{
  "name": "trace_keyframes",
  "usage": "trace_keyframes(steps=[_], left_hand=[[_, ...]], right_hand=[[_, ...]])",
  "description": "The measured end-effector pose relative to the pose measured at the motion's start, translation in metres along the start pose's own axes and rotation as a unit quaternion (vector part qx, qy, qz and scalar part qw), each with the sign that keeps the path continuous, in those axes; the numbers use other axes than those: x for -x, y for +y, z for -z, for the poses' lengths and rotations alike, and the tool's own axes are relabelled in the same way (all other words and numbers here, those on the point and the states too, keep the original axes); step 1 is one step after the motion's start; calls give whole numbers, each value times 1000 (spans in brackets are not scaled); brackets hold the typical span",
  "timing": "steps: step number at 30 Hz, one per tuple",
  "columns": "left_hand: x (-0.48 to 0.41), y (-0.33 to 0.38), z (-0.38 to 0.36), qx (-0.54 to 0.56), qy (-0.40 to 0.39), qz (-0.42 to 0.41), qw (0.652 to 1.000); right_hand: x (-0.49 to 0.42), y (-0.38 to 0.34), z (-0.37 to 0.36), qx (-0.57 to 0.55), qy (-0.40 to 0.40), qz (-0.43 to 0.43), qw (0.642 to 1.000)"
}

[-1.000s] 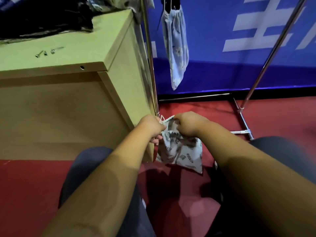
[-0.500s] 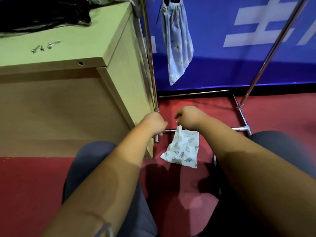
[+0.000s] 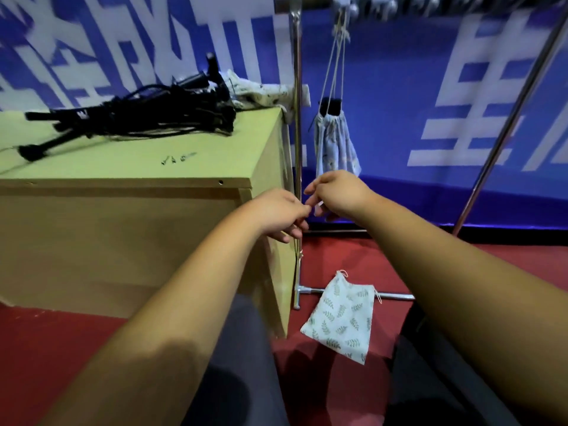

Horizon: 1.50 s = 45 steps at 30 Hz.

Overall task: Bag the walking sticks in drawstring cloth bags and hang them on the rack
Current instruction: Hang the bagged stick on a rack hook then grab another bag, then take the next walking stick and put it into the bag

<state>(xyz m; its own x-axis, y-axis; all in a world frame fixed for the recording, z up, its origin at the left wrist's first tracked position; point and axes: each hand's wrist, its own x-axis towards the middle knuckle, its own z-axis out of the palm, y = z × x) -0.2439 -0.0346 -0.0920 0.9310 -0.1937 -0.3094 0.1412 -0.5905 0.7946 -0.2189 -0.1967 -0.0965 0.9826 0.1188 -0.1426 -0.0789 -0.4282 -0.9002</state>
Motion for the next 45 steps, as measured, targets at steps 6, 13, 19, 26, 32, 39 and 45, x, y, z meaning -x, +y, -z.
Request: trace_keyframes(steps=[6,13,19,26,32,39,45], left_hand=[[24,36,51,22,60,-43,997],[28,44,122,50,156,-44,985],[25,40,187,72,190,-49,978],[-9,16,256,117,252,-27,960],[-57,-10,305,163,337,2,927],[-103,-50,330,242,382,-6,892],[-120,-58,324,396,301,-32,867]], right_hand=[[0,-93,-2,-54,6,59,997],[-24,-158,-15,-23,17,109,994],[-59,-191,-33,24,16,133,991],[-119,-213,-67,209,80,225,948],[-183,-237,-101,326,119,308,886],[-238,-273,-144,404,25,345,847],[-276,-272,-178,529,66,340,775]])
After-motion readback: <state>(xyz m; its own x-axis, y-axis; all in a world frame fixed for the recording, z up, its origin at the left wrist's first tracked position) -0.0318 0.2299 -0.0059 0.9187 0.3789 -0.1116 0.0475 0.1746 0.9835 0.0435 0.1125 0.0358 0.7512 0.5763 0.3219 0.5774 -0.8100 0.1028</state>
